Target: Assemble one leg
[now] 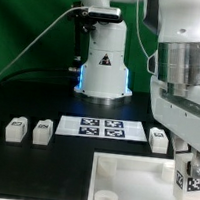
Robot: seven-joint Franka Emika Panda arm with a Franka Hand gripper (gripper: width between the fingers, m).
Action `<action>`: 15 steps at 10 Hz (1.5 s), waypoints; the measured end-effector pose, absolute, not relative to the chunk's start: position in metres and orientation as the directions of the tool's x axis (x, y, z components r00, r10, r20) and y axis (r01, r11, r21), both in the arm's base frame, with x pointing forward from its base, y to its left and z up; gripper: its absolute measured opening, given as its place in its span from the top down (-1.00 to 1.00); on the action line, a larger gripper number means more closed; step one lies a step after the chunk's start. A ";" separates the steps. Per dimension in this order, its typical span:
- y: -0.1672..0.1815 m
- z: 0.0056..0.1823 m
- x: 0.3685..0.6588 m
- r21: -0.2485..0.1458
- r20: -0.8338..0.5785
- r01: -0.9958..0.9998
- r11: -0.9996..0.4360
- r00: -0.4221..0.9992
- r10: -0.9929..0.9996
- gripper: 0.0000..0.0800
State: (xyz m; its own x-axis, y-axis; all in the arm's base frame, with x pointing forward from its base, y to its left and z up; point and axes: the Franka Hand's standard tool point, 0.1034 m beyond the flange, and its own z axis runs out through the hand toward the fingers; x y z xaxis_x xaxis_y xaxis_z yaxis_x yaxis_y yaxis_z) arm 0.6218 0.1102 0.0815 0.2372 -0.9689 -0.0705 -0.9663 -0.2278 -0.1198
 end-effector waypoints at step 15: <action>0.118 0.086 0.625 -0.052 0.084 -0.083 -0.995 0.993 -0.088 0.29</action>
Offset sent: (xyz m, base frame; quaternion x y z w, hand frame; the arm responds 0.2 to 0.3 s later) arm 0.0132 0.0221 0.0094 0.0058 0.0346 -0.4018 0.9150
